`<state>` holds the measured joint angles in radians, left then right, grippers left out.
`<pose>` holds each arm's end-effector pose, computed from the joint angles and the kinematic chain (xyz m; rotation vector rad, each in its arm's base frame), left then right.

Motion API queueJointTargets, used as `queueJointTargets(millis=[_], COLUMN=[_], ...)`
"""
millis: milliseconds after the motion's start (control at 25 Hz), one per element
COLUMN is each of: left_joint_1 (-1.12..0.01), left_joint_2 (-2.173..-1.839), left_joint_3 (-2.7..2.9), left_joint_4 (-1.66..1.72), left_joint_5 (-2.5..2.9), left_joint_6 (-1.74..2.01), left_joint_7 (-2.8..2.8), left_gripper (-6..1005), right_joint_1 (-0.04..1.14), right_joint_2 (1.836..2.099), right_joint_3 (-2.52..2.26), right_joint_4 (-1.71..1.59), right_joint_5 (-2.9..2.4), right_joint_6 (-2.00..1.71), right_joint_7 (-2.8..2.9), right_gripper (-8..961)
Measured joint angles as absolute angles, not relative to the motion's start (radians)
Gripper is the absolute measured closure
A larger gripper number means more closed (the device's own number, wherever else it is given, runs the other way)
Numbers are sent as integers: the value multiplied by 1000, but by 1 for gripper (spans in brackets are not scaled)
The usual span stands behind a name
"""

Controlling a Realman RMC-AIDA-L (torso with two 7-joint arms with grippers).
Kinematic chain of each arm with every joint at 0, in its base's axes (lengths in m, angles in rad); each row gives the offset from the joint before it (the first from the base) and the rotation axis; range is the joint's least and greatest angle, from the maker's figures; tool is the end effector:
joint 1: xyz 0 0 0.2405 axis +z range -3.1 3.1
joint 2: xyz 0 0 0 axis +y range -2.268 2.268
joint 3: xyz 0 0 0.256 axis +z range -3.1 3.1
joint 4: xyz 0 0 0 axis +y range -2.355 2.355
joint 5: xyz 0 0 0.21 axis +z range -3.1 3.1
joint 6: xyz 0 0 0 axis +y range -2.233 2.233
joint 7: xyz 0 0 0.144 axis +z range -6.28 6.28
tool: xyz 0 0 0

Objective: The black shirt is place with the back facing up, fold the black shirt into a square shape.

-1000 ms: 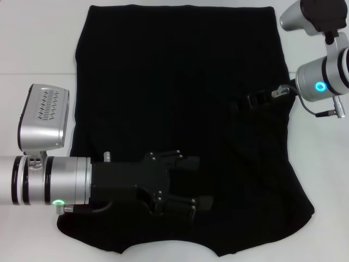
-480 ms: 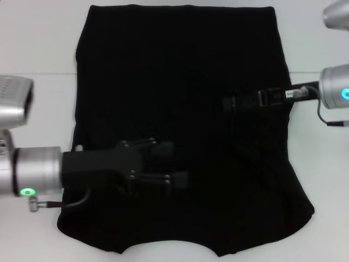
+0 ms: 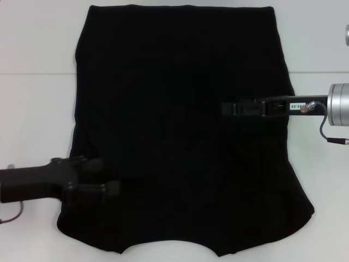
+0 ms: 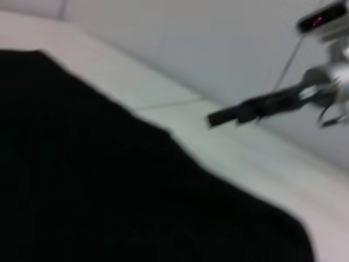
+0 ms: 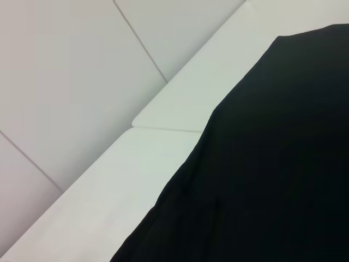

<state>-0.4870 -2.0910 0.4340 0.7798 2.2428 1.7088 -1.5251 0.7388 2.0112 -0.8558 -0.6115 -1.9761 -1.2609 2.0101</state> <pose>-0.2941 0.3039 0.0298 -2.6683 -0.8875 -0.6359 0.2147 0.4110 0.0036 -2.5229 1.2035 0.5968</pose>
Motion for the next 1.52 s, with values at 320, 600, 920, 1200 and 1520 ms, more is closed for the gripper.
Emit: queueJointTargets(millis=[320,600,920,1200,1520], left_joint_1=[-426,-429,-436,-441,-447], left_joint_2=[-2116,-2115,-2114,-2124,-2132], left_joint_3=[425,428,434,462,491], left_joint_4=[862,867,901,901,900], left_joint_5=[2339,2388,2450,2459,2459], left_joint_6=[1596,1549,1560,1563,1546], left_joint_7=[-1426,-1451,-1535,-1533,-1528], left_gripper=[66,67,67,66,66], right_joint_1=[752,764,766,765,766], right_joint_2=[2020,2022,2020,2017,2016], right_joint_3=[-855,-854,-854,-854,-854], right_joint_4=[-611,-610,-610,-611,-615], right_joint_5=[-1974,-1968,-1965,-1965,-1965], right_joint_6=[-1229,-1207,-1207,-1205,-1207], right_joint_7=[2012,2017,2015,2016,2018], right_gripper=[145,148,152,155,159])
